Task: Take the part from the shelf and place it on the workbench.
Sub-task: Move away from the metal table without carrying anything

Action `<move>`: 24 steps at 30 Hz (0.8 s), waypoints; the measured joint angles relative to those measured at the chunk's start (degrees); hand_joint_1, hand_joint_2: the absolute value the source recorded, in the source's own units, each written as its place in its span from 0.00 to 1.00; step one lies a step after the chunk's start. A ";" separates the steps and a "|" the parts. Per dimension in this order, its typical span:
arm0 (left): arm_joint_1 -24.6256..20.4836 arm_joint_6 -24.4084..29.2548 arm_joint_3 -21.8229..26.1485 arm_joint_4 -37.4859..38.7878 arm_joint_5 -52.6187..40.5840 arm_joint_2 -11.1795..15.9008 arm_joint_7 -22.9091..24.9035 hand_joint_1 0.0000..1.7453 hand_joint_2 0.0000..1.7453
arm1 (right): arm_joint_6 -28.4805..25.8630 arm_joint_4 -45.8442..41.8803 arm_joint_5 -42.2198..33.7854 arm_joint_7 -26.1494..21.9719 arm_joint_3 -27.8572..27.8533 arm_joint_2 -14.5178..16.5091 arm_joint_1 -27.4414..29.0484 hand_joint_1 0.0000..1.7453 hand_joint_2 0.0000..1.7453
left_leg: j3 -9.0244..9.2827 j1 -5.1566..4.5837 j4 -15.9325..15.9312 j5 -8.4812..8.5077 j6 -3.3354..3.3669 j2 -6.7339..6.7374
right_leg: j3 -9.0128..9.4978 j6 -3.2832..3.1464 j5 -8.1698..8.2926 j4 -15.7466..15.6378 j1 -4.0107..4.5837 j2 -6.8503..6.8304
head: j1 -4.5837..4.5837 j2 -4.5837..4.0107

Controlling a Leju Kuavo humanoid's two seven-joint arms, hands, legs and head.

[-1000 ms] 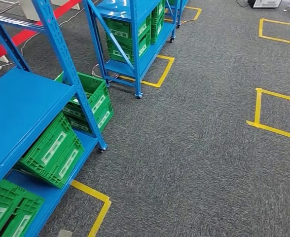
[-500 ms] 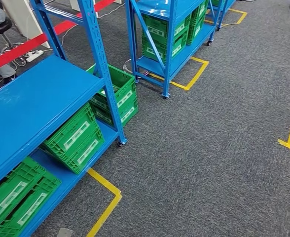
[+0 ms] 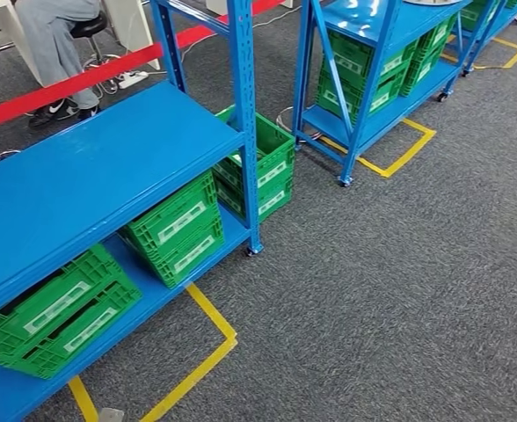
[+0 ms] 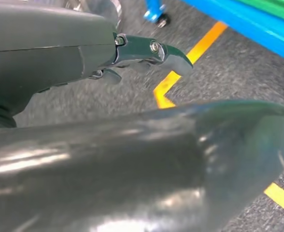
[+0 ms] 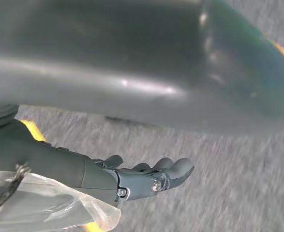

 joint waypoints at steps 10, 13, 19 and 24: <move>-0.58 -28.57 8.79 -0.03 13.53 -0.80 0.19 0.00 0.00 | -2.55 1.04 0.84 -3.33 -0.55 -2.44 -0.52 0.00 0.00 | -0.10 1.35 -0.92 1.24 0.04 -7.19 | -4.74 2.52 -1.07 7.67 -2.00 8.84 | 0.36 0.00; -0.82 -30.71 10.17 -0.18 13.42 -0.98 -1.18 0.00 0.00 | -4.78 4.27 1.28 -4.11 -0.53 -4.03 -1.42 0.00 0.00 | -0.80 1.42 -0.35 1.34 -1.17 -9.20 | -1.60 2.34 1.13 0.55 -2.48 12.14 | 0.39 0.00; -0.97 -30.56 11.14 -0.39 12.40 -0.90 -2.63 0.00 0.00 | -6.70 8.85 1.63 -4.94 -0.39 -6.11 -2.99 0.00 0.00 | -4.55 1.38 6.54 -2.31 -2.76 -4.99 | -1.02 -0.08 1.52 0.19 -2.11 7.92 | -0.13 0.00; -0.98 -30.30 11.39 -0.42 12.16 -1.05 -2.65 0.00 0.00 | -6.93 10.57 1.71 -4.97 -0.33 -7.06 -3.50 0.00 0.00 | -7.37 1.29 13.74 -3.76 -2.35 -3.00 | -0.85 -0.62 1.11 0.20 -1.31 3.40 | -0.24 0.00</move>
